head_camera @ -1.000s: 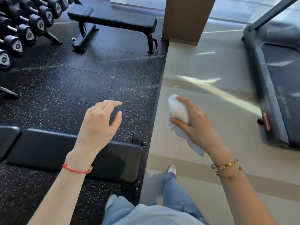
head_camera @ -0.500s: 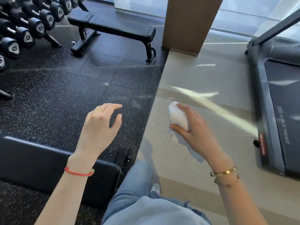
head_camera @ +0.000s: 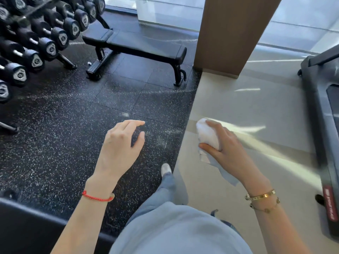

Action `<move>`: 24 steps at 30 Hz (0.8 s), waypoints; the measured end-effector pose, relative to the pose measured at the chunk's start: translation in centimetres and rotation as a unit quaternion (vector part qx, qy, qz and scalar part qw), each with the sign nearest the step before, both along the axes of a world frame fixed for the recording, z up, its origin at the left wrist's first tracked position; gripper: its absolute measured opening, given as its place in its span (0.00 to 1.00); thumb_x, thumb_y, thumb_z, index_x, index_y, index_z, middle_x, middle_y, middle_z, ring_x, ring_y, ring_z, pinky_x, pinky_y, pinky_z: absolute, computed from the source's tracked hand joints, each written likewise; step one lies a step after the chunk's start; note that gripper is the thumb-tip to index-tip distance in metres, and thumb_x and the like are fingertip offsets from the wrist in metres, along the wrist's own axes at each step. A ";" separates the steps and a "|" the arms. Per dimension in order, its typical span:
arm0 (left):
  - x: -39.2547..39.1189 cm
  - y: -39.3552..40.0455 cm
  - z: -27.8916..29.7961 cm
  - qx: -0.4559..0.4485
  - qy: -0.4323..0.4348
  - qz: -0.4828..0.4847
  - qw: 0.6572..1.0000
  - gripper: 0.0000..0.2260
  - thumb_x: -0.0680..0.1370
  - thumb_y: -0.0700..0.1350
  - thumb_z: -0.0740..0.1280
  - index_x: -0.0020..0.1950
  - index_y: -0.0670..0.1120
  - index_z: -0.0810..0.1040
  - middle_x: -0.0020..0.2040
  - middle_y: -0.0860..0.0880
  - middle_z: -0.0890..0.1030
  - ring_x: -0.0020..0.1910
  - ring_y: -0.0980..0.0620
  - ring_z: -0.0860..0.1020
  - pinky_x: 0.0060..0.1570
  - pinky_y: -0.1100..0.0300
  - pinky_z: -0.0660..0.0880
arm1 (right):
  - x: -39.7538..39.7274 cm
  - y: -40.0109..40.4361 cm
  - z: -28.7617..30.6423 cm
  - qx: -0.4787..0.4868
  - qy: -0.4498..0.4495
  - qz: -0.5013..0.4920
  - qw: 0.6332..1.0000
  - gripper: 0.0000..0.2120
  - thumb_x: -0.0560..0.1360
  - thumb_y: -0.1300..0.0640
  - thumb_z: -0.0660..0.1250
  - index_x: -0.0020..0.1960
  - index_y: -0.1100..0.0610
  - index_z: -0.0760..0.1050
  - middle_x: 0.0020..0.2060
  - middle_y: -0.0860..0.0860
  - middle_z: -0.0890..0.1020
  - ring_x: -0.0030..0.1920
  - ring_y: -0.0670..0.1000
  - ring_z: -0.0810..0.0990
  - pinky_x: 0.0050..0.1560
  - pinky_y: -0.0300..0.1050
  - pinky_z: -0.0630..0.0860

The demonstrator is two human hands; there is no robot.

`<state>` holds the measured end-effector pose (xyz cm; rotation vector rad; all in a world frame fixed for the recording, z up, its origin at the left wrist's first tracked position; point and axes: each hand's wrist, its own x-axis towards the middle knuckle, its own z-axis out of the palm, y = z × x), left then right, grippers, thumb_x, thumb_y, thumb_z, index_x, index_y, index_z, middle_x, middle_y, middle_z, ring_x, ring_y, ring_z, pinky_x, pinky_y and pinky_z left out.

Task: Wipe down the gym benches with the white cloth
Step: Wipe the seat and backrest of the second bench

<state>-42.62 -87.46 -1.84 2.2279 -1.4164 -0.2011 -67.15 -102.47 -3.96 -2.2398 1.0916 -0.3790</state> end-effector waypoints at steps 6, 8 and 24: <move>10.3 -10.7 2.4 -0.013 -0.006 -0.016 1.000 0.13 0.80 0.44 0.65 0.64 0.46 0.78 0.61 0.50 0.80 0.59 0.47 0.78 0.63 0.45 0.73 | 10.5 -10.6 2.4 -0.030 -0.019 -0.013 0.999 0.29 0.76 0.44 0.68 0.74 0.47 0.63 0.65 0.51 0.76 0.62 0.53 0.72 0.56 0.44 0.66; 13.1 -13.7 2.8 -0.014 -0.008 -0.022 1.000 0.13 0.80 0.44 0.65 0.64 0.46 0.78 0.61 0.50 0.80 0.59 0.48 0.78 0.63 0.45 0.73 | 13.3 -13.4 2.9 -0.031 -0.022 -0.015 0.999 0.29 0.77 0.44 0.67 0.74 0.47 0.63 0.65 0.51 0.76 0.63 0.53 0.72 0.58 0.46 0.67; 32.3 -36.9 1.5 0.004 0.007 0.007 1.000 0.13 0.80 0.45 0.65 0.64 0.47 0.78 0.61 0.52 0.80 0.51 0.51 0.77 0.62 0.47 0.74 | 32.8 -37.9 0.7 0.003 -0.039 0.005 0.999 0.29 0.76 0.42 0.67 0.74 0.44 0.62 0.64 0.48 0.75 0.62 0.52 0.72 0.60 0.49 0.68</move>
